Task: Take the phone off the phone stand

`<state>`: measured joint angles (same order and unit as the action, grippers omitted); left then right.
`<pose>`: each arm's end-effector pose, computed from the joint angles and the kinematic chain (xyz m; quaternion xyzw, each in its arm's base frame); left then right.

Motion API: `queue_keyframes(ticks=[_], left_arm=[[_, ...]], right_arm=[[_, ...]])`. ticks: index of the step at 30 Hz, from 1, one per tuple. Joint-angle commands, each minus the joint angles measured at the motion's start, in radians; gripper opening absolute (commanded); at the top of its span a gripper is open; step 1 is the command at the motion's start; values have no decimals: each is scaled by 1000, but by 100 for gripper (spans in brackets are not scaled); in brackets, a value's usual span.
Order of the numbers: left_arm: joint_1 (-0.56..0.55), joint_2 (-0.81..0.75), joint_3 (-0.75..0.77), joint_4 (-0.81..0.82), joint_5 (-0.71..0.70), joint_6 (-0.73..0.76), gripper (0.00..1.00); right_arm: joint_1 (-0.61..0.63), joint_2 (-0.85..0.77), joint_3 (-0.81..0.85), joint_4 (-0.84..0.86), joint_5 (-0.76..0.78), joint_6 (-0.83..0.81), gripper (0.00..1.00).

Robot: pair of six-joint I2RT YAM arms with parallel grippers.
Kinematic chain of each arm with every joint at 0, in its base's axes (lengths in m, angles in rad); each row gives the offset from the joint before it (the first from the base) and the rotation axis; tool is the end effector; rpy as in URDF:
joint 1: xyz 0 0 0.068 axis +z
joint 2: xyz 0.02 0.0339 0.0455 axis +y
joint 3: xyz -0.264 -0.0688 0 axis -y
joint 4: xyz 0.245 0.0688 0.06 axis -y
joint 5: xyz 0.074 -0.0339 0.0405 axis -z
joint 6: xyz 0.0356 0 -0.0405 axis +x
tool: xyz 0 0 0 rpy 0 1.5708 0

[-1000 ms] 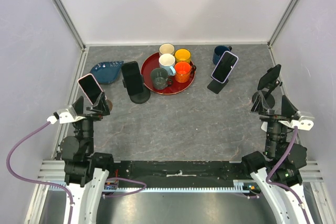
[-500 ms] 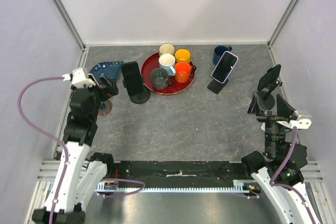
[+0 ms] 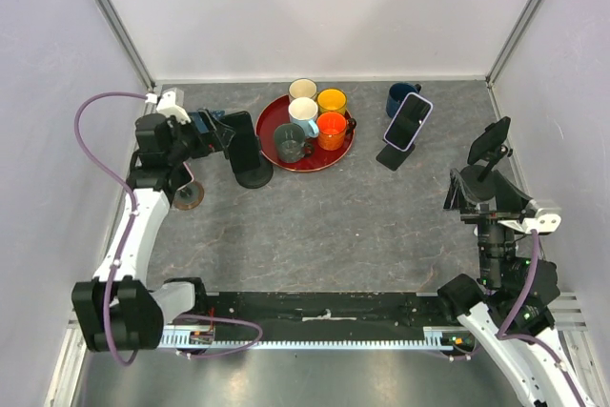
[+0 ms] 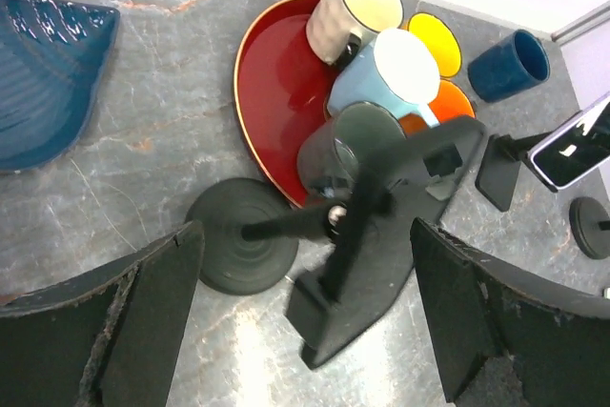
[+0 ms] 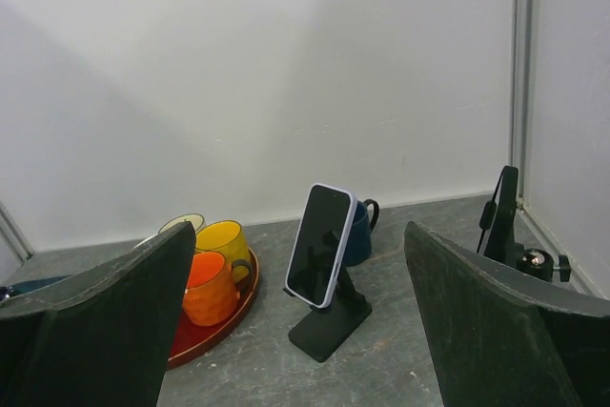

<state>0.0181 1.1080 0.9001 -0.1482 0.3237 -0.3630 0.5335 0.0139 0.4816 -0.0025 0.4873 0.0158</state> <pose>0.2554 -0.0067 0.3203 -0.0632 0.8132 -0.2270 0.5322 0.0446 0.0070 0.3285 0.0680 0.5451 0.1021 0.8293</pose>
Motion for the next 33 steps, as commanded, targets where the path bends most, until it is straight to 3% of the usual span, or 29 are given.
queue_keyframes(ticks=[1, 5, 8, 15, 17, 27, 33], left_arm=[[100, 100, 13, 198, 285, 18, 95], [140, 200, 22, 311, 524, -5, 92], [144, 251, 37, 369, 599, -13, 88], [143, 292, 66, 440, 699, -21, 73], [140, 299, 66, 447, 725, -22, 65], [118, 329, 56, 450, 738, -21, 46], [89, 319, 49, 450, 753, -27, 26]], right_arm=[[23, -9, 34, 6, 10, 4, 98], [37, -9, 34, 6, 5, 1, 98], [46, -11, 32, 6, 5, -2, 98], [59, -9, 31, 7, 2, -5, 98], [59, -9, 31, 7, 0, -8, 98], [60, -11, 31, 6, -1, -8, 98], [60, -9, 32, 6, -1, -10, 98]])
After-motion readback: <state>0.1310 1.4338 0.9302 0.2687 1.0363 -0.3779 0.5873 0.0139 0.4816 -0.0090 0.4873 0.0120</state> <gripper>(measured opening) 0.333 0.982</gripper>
